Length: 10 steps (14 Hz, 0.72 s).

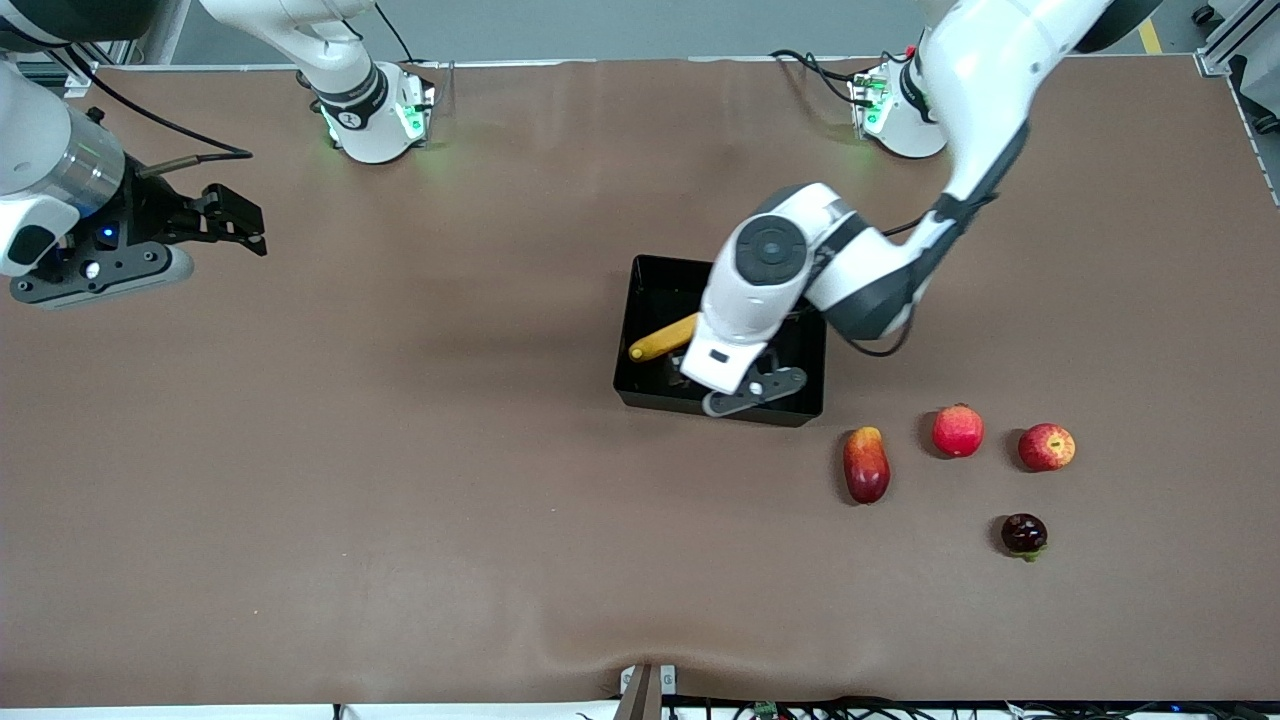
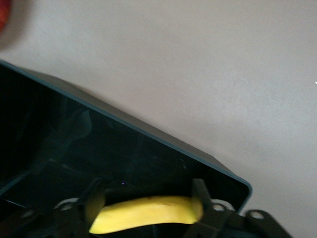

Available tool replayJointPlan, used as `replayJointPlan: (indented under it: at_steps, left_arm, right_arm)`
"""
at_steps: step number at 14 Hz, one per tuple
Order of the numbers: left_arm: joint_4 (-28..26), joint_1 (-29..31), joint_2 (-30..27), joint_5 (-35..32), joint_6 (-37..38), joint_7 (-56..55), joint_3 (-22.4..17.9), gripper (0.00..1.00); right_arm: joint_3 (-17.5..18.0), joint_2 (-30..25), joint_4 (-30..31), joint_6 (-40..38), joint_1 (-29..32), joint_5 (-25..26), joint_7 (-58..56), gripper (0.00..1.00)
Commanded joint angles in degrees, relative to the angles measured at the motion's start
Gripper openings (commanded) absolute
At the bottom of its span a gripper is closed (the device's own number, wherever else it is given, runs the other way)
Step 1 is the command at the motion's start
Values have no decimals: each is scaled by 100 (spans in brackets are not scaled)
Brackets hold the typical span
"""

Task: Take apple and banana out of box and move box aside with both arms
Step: 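Move the left gripper back into the tray and grasp the yellow banana, then lift the banana with the left gripper while the right gripper reaches the tray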

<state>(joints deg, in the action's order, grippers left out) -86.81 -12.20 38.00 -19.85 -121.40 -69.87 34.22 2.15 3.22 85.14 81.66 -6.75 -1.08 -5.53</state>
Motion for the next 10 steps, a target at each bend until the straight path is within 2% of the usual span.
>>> replayJointPlan:
  at_steps: [1, 3, 10]
  left_arm:
    - [445, -799, 295, 95, -7, -438, -669, 67]
    - [647, -1160, 436, 104, -7, -912, -899, 67]
    - [771, -1477, 691, 113, -24, -1389, -917, 64]
  right_arm:
    - [13, -14, -15, -54, 42, -15, -1, 100]
    - [13, -14, -6, -54, 42, -15, -1, 100]
    - [13, -5, 3, -54, 51, -15, -1, 100]
